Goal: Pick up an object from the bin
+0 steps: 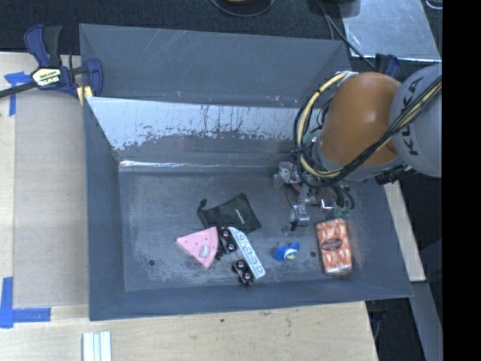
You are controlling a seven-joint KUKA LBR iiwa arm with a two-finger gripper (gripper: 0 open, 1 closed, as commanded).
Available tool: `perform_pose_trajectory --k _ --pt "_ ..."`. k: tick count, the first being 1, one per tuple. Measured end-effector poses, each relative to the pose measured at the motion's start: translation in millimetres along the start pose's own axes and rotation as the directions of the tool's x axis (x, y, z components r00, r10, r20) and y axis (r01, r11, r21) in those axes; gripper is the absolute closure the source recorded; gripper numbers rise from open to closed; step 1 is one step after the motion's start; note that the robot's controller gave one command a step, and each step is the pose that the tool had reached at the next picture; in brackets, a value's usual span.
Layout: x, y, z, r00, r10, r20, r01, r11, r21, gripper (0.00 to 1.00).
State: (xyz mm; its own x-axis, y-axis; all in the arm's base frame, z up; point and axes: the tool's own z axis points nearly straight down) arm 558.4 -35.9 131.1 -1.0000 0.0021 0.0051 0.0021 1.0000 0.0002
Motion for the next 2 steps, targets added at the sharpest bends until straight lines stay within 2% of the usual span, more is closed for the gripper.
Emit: perform_pose_trajectory --k 1,2 --pt "-2.0 0 -5 1.000 -0.002 0.009 0.002 1.000 0.001 0.00" --pt "-47.7 76 -1 0.904 0.428 0.005 -0.428 0.904 -0.005 0.00"
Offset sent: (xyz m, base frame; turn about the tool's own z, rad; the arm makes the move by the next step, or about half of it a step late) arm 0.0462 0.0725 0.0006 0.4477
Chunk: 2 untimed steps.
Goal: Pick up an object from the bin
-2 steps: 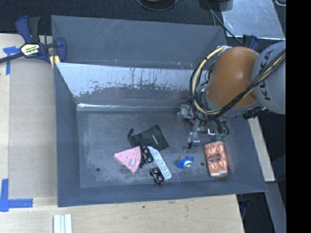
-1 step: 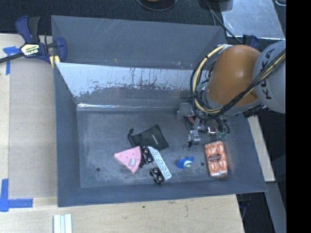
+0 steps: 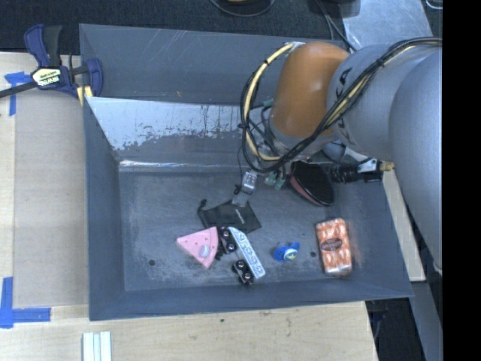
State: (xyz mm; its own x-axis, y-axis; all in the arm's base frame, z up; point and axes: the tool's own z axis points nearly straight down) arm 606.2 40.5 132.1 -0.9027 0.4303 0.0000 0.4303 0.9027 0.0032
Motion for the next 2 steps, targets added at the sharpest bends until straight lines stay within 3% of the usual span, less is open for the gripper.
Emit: perform_pose_trajectory --k 1,2 --pt "1.9 -10 1 0.873 -0.489 0.004 0.489 0.873 0.004 0.00" --pt "12.1 -3 14 0.998 0.059 0.000 -0.059 0.998 0.000 0.00"
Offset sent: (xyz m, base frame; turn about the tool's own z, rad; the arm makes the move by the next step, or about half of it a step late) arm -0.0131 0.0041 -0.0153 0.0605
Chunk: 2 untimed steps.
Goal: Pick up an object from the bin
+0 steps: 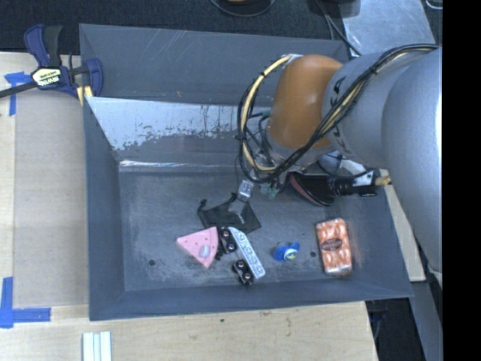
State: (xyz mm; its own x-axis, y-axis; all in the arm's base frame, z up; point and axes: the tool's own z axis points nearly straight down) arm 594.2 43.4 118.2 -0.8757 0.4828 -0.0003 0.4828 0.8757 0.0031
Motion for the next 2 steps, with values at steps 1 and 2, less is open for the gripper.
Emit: perform_pose_trajectory --k 1,2 --pt "-0.1 11.6 48.9 0.948 -0.319 0.005 0.319 0.948 0.003 0.00" --pt "1.8 2.7 46.4 0.999 0.042 0.002 -0.042 0.999 -0.002 1.00"
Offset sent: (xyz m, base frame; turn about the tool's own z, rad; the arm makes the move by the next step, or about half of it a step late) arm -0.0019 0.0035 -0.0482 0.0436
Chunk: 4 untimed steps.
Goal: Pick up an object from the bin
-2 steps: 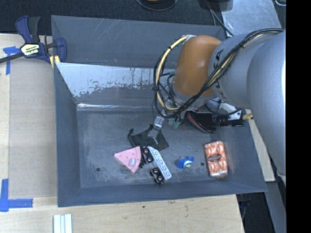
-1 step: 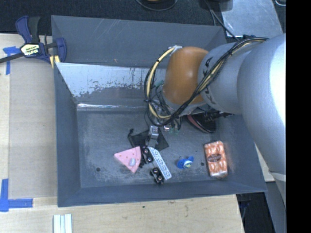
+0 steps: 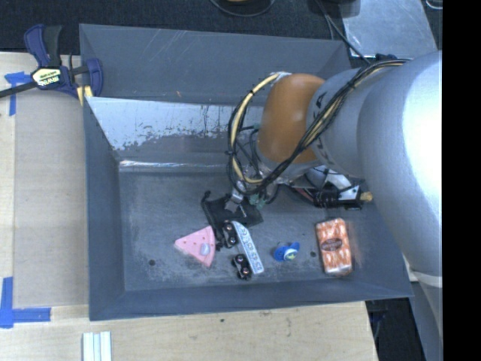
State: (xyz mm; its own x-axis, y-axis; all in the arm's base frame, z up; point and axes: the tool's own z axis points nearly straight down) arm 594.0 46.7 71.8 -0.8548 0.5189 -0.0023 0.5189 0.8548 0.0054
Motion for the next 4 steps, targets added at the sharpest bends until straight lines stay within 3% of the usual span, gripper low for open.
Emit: perform_pose_trajectory --k 2,4 --pt "1.3 -1 -5 1.000 -0.001 -0.002 0.001 1.000 0.002 1.00" --pt "-0.4 0 -40 1.000 -0.001 0.002 0.001 1.000 0.000 1.00"
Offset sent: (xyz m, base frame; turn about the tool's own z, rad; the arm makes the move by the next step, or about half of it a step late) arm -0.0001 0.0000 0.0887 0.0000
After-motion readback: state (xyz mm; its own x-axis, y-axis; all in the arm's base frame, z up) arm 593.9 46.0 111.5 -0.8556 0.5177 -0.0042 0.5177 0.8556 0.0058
